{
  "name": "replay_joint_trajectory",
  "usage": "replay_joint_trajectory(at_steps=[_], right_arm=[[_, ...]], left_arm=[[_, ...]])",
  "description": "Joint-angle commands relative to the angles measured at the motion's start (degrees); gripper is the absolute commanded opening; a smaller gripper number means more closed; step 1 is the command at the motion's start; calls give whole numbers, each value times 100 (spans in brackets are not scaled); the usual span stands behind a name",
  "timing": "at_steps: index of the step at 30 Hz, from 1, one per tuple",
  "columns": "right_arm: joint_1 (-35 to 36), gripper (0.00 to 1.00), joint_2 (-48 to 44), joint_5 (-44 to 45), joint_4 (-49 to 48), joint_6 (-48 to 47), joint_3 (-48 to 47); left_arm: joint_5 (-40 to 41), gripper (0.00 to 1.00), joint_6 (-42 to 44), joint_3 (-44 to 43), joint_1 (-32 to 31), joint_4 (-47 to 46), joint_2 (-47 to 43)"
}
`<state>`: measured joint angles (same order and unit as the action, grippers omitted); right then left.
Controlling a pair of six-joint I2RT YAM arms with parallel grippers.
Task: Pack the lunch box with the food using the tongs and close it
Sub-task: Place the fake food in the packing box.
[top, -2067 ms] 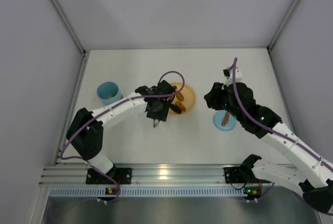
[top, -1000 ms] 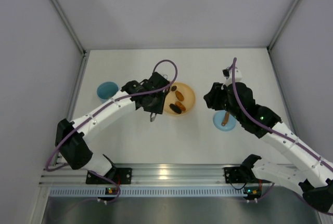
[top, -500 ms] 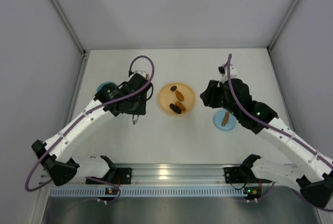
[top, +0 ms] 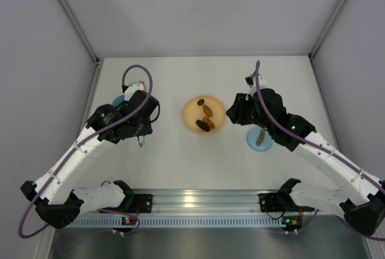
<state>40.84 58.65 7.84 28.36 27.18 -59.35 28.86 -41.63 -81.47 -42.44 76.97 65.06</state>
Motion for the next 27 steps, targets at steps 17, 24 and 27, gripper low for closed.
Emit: replay_joint_trajectory(at_steps=[17,24,27], right_arm=[[47,36,-82,-212,-445,-11,-103],[47,36,-82,-239,-472,-20,-41],[47,36,-91,-230,-472,-11,-33]], left_arm=[[-319,39,735,711,1396,372,-494],[-329,41,673,834,1405,301,-503],[-337,43,673,949,1405,231,-512]])
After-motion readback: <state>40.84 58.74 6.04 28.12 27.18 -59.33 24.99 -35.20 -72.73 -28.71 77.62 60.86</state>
